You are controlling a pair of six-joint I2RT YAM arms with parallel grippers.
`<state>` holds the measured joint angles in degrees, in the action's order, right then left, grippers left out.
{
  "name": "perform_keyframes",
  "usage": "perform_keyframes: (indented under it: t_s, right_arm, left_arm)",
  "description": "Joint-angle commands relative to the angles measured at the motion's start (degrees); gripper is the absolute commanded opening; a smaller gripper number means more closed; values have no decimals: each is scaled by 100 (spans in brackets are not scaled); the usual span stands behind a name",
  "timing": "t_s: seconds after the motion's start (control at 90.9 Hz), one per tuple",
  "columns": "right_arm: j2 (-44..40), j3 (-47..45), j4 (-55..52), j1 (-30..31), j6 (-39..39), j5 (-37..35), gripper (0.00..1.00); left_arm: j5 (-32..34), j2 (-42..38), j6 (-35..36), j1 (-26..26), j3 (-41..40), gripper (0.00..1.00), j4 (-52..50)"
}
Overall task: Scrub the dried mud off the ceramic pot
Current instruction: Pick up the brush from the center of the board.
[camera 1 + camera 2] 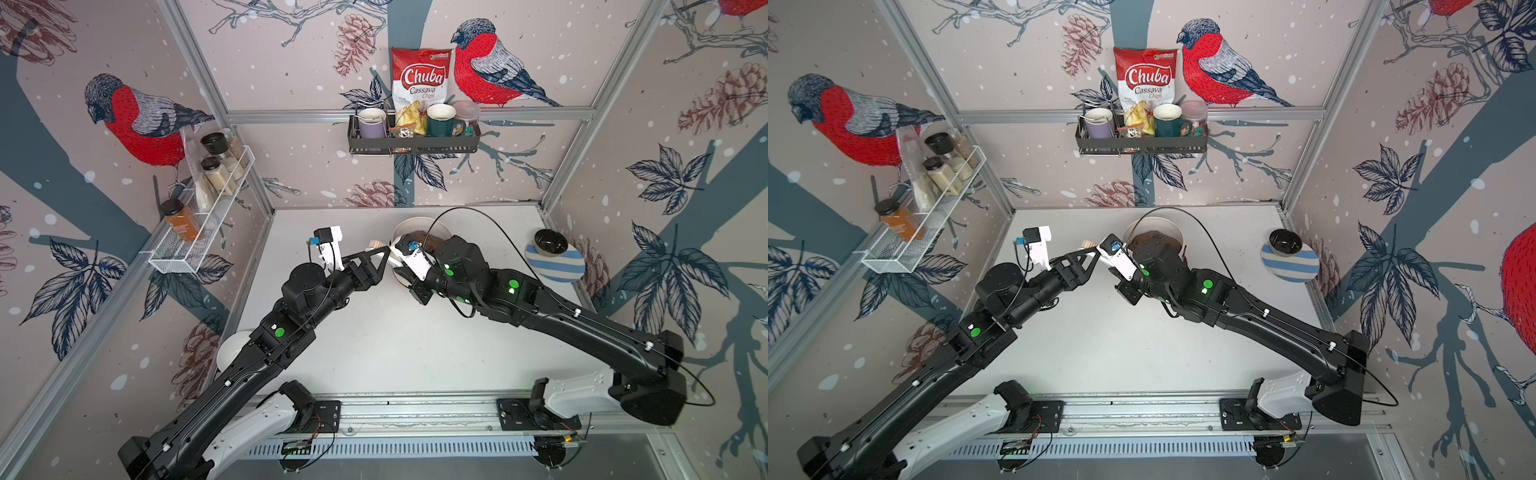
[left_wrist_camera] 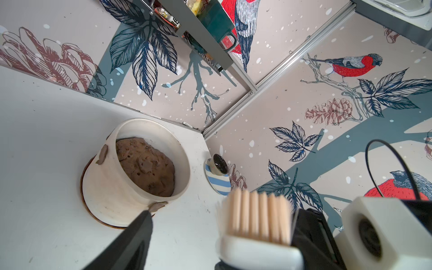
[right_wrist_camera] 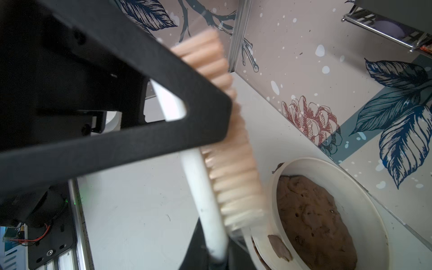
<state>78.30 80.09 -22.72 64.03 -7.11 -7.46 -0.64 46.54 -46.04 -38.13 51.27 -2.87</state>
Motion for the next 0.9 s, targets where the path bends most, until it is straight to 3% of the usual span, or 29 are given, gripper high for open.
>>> perform_keyframes:
  t_s: [0.0,0.187,0.319,0.484,0.572,0.759,0.825,0.891]
  right_arm:
    - [35,-35,536,55,88,-239,0]
    - [194,10,716,104,139,-53,0]
    - [293,77,735,114,154,-2,0]
    - [352,81,776,110,245,121,0]
    - [397,113,771,108,322,81,0]
    - [580,303,684,34,574,149,0]
    - [603,339,672,13,612,199,0]
    - [596,313,668,6,615,214,0]
  left_arm:
    - [300,-75,-2,-19,-2,68,-69]
    - [67,-148,-471,26,-455,51,853]
    - [-11,-124,-671,118,-521,40,986]
    - [-405,-5,-808,249,-598,39,1308]
    - [-698,83,-906,299,-684,47,1643]
    - [-1034,201,-803,404,-716,50,1781]
    - [-1064,214,-777,458,-712,47,1737]
    - [-1096,215,-785,510,-698,36,1720]
